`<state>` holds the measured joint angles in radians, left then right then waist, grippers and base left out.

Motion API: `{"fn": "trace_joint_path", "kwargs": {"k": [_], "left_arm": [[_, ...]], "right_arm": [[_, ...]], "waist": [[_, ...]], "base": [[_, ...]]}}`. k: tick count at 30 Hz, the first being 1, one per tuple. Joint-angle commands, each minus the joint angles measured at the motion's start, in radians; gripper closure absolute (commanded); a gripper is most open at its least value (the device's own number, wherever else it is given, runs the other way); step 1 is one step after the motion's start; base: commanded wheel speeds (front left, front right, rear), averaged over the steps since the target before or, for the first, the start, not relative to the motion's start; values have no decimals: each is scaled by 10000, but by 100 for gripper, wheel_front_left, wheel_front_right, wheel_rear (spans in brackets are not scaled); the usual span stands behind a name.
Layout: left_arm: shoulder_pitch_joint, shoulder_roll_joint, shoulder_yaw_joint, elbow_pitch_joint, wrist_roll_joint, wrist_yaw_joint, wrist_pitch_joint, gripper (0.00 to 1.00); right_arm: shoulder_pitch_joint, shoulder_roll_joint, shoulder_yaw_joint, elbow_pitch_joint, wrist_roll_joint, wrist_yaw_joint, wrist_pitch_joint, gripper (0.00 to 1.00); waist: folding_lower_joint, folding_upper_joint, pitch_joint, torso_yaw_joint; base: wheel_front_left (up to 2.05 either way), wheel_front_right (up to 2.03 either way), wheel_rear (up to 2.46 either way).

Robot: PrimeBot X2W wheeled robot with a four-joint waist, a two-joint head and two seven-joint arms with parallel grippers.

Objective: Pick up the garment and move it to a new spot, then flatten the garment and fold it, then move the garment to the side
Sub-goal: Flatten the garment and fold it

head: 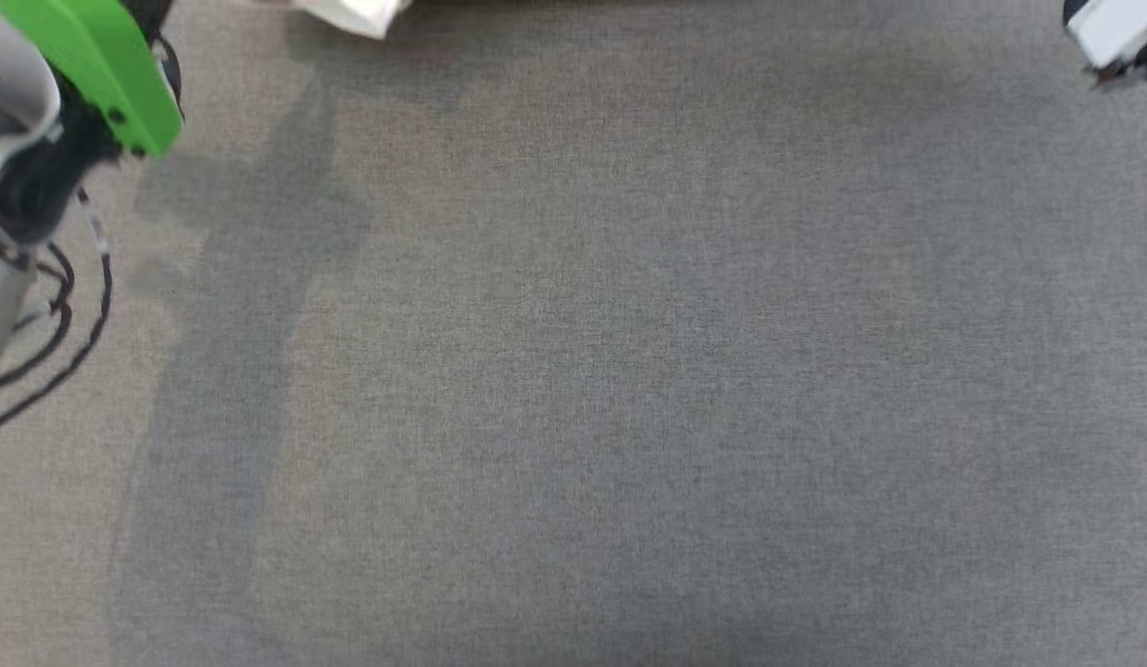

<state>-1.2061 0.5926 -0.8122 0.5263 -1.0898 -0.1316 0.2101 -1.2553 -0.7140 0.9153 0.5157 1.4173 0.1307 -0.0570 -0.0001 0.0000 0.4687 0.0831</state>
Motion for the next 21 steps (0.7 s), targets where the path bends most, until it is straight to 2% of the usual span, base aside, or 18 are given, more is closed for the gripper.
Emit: {"fn": "trace_joint_path", "kwargs": {"k": [1, 11, 15, 21], "left_arm": [[566, 218, 13, -45, -356, 29, 180, 100], [3719, 1378, -408, -1505, -1976, 1038, 1969, 100], [4961, 1991, -635, -2853, -2739, 1479, 2827, 100], [6571, 3290, -949, -5612, -3703, 2254, 3750, 100]], "right_arm": [[457, -122, 188, -125, 199, 1, 118, 100], [2812, -429, 1879, -818, 843, 1, 1294, 100], [3495, -636, 2412, -1091, 1236, 1, 2148, 100], [4314, -1344, 2968, -1742, 1805, 1, 3516, 100]], "waist": [[1, 0, -871, -205], [1, 0, -2715, -698], [1, 0, -3348, -834], [1, 0, -3818, -912]], "base": [[0, 0, 0], [0, 0, 0], [0, 0, 0], [0, 0, 0]]}}
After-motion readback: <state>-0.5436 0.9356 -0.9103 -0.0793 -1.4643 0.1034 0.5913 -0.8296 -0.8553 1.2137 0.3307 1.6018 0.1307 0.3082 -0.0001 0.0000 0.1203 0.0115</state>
